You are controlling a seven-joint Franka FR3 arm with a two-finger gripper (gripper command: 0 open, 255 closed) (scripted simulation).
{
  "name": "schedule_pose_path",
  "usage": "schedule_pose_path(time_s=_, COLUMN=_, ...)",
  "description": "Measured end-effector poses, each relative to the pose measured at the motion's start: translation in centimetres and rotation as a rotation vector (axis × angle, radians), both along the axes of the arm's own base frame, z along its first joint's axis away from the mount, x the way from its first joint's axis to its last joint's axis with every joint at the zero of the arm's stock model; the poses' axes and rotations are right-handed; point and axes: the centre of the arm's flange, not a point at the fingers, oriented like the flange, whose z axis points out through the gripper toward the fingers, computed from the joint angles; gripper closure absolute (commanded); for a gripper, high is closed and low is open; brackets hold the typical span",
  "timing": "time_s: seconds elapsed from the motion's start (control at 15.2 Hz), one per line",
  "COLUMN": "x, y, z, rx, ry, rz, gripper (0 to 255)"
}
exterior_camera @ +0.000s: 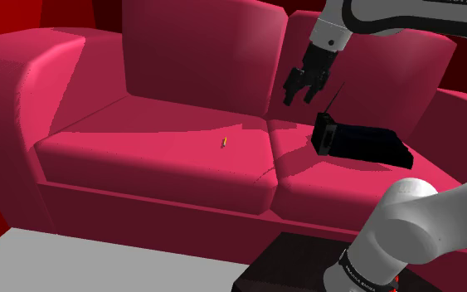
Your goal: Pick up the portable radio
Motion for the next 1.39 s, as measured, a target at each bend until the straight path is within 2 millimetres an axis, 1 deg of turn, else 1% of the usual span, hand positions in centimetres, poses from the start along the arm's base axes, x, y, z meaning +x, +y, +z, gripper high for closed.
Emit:
schedule_pose_path(time_s=0.07, x=0.0, y=0.0, z=0.0, rx=0.000, ry=0.000, rz=0.000, gripper=0)
schedule_pose_path(time_s=0.13, x=0.3, y=-0.7, z=-0.2, rx=-0.003, ry=0.002, rz=-0.013, gripper=0)
schedule_pose_path(time_s=0.26, x=0.8, y=-2.3, z=-0.7, rx=-0.014, ry=0.009, rz=-0.056, gripper=0)
schedule_pose_path(time_s=0.4, x=1.2, y=-4.3, z=-1.6, rx=-0.026, ry=0.017, rz=-0.107, gripper=0)
schedule_pose_path(time_s=0.46, x=1.4, y=-5.4, z=-2.2, rx=-0.033, ry=0.021, rz=-0.133, gripper=0)
schedule_pose_path(time_s=0.59, x=1.8, y=-7.4, z=-2.9, rx=-0.047, ry=0.029, rz=-0.186, gripper=0)
schedule_pose_path(time_s=0.79, x=2.5, y=-11.0, z=-3.7, rx=-0.067, ry=0.042, rz=-0.266, gripper=0)
schedule_pose_path(time_s=1.06, x=2.5, y=-15.4, z=-5.1, rx=-0.094, ry=0.059, rz=-0.373, gripper=0)
schedule_pose_path(time_s=1.19, x=2.4, y=-17.2, z=-5.3, rx=-0.107, ry=0.067, rz=-0.426, gripper=0)
schedule_pose_path(time_s=1.39, x=1.6, y=-21.1, z=-6.2, rx=-0.127, ry=0.080, rz=-0.507, gripper=0)
